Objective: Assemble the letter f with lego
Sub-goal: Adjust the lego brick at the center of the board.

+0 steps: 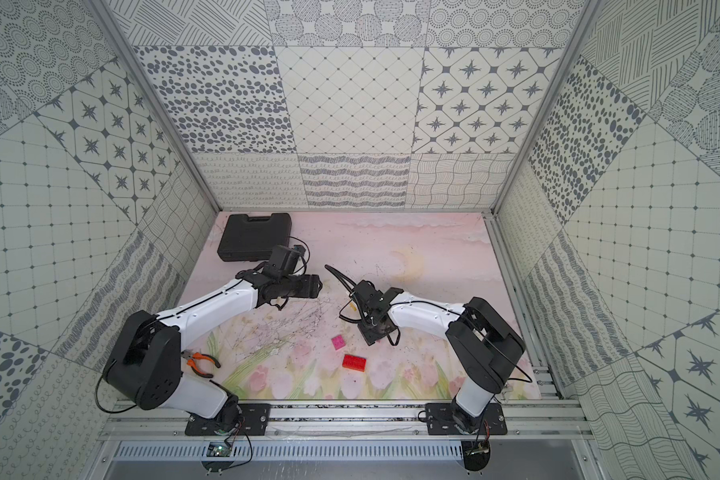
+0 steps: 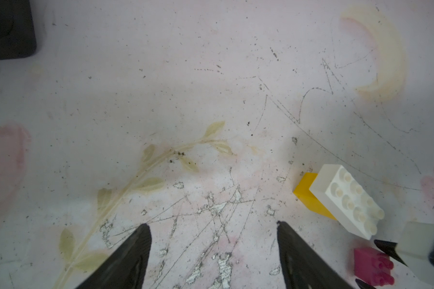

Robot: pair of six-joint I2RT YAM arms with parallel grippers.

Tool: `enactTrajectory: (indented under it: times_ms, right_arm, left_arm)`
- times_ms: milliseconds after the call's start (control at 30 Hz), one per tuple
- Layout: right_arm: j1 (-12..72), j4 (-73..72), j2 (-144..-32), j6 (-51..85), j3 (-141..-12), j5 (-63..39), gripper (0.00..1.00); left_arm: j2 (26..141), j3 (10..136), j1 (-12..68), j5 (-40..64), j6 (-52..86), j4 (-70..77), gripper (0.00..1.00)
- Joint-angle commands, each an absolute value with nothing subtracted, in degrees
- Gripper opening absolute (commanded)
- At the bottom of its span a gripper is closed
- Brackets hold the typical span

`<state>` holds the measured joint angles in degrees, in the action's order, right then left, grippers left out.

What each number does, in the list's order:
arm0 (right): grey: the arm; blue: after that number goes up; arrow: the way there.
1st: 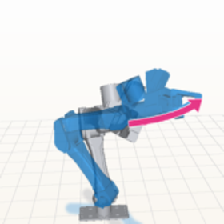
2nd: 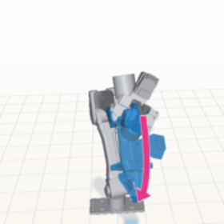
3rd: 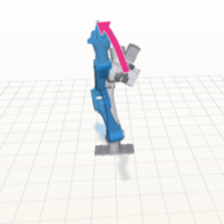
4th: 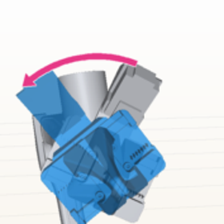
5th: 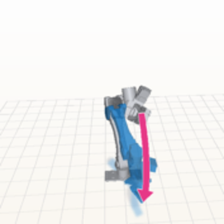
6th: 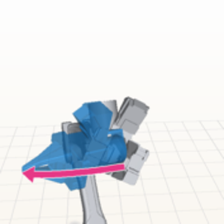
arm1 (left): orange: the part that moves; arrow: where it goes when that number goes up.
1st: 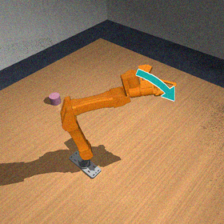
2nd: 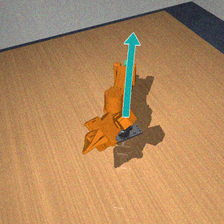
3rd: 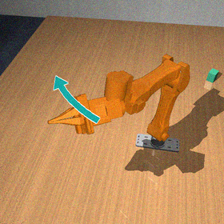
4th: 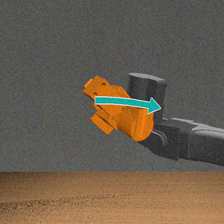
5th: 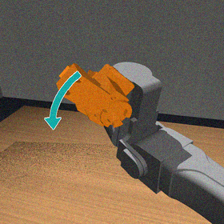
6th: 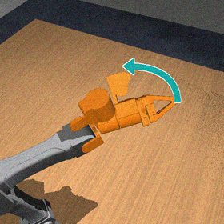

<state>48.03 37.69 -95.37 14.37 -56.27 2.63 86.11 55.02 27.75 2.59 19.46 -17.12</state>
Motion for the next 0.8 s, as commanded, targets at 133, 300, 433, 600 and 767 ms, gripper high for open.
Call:
enactTrajectory:
  times_ms: [133,300,433,600,767]
  right_arm:
    - [48.3,37.8,-93.1,15.2,-55.0,0.9,0.51]
    - [48.3,38.2,-91.4,16.4,-53.1,-0.2,0.50]
    - [48.4,37.9,-90.8,17.0,-52.1,-0.6,0.50]
    - [48.3,37.4,-91.4,16.1,-52.9,0.2,0.50]
    - [48.4,37.8,-93.5,17.3,-54.7,1.0,0.43]
  left_arm:
    - [85.4,54.7,27.9,2.6,18.8,-18.0,0.80]
    - [85.8,54.8,27.8,2.8,18.9,-17.9,0.80]
    - [85.8,54.9,27.8,3.0,18.8,-17.9,0.79]
    - [86.1,55.2,27.8,3.1,18.6,-18.0,0.79]
    - [85.9,55.3,27.9,3.1,18.6,-18.1,0.79]
